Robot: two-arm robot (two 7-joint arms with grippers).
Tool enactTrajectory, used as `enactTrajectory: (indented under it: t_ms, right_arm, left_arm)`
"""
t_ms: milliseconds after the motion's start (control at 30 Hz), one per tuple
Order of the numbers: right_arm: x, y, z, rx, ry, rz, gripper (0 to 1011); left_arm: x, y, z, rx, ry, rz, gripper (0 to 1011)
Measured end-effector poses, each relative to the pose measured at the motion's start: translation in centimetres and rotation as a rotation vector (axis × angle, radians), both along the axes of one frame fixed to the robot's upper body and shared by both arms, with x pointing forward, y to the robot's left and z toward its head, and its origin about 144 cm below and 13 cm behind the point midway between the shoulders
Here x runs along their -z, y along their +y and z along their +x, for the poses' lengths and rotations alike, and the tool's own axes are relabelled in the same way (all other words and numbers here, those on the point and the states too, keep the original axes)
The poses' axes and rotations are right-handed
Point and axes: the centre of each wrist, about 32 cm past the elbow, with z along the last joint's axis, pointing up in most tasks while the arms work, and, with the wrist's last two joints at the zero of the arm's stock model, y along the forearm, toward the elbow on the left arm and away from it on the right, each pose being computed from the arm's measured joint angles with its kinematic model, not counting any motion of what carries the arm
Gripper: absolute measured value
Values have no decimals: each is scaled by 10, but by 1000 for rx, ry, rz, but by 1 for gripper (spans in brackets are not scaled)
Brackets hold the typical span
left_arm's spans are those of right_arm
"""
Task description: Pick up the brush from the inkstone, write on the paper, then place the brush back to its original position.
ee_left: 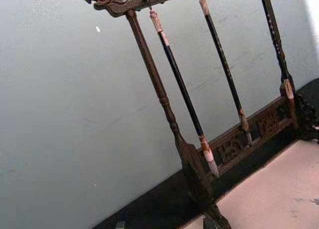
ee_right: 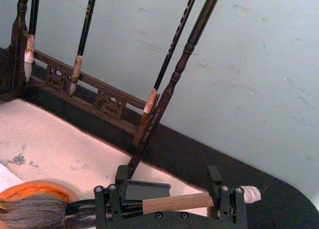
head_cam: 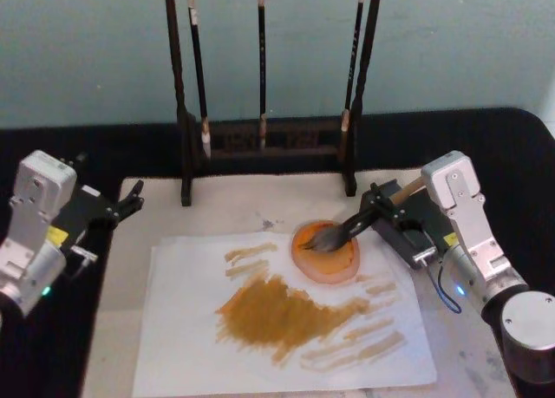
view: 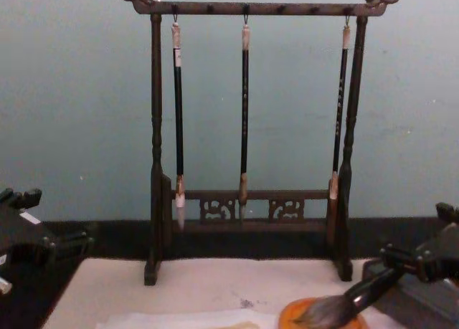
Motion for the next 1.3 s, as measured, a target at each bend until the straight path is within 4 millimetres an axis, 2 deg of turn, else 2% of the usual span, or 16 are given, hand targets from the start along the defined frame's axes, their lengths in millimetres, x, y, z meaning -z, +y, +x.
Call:
enactTrajectory:
  t_ms: [1300]
  right_arm:
    - [-1,0,-1,-2,3,7,1000]
  left_arm:
    - [0,0,0,0,0,0,1010]
